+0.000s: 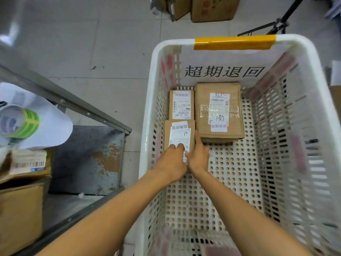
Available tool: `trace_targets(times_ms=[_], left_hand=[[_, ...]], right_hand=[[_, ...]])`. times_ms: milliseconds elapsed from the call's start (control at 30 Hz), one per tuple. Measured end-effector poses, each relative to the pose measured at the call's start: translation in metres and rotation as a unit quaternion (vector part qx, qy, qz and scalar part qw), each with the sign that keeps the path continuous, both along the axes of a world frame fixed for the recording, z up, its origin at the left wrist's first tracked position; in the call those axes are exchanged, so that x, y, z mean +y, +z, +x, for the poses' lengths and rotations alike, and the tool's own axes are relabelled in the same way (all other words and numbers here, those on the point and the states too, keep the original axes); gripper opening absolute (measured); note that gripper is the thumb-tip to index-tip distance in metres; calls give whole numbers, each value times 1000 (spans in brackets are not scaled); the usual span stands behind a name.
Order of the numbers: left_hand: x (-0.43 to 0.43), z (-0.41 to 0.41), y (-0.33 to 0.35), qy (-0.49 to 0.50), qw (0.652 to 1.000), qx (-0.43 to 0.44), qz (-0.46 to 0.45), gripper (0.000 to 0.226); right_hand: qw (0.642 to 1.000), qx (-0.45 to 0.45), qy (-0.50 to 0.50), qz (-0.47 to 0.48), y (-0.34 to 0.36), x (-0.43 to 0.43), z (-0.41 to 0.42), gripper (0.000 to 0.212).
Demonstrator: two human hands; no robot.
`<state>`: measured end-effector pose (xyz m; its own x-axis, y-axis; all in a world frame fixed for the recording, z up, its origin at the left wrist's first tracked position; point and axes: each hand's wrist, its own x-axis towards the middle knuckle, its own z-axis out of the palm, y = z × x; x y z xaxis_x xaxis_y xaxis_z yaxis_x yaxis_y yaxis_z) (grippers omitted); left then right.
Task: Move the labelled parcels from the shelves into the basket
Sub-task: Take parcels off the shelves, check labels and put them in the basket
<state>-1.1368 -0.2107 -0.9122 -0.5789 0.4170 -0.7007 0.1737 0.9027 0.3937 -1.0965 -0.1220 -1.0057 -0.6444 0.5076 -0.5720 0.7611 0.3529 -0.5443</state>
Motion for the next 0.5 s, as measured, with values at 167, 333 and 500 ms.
trace_targets(times_ms=[167, 333, 500], left_hand=[[6, 0, -8, -4, 1000, -2, 7, 54], [4, -1, -17, 6, 1000, -4, 6, 56], [0, -5, -16, 6, 1000, -2, 8, 46]], right_hand=[[957, -21, 235, 168, -21, -11, 16, 67], [913, -81, 365, 163, -40, -6, 10, 78], [872, -138, 428, 195, -23, 4, -15, 82]])
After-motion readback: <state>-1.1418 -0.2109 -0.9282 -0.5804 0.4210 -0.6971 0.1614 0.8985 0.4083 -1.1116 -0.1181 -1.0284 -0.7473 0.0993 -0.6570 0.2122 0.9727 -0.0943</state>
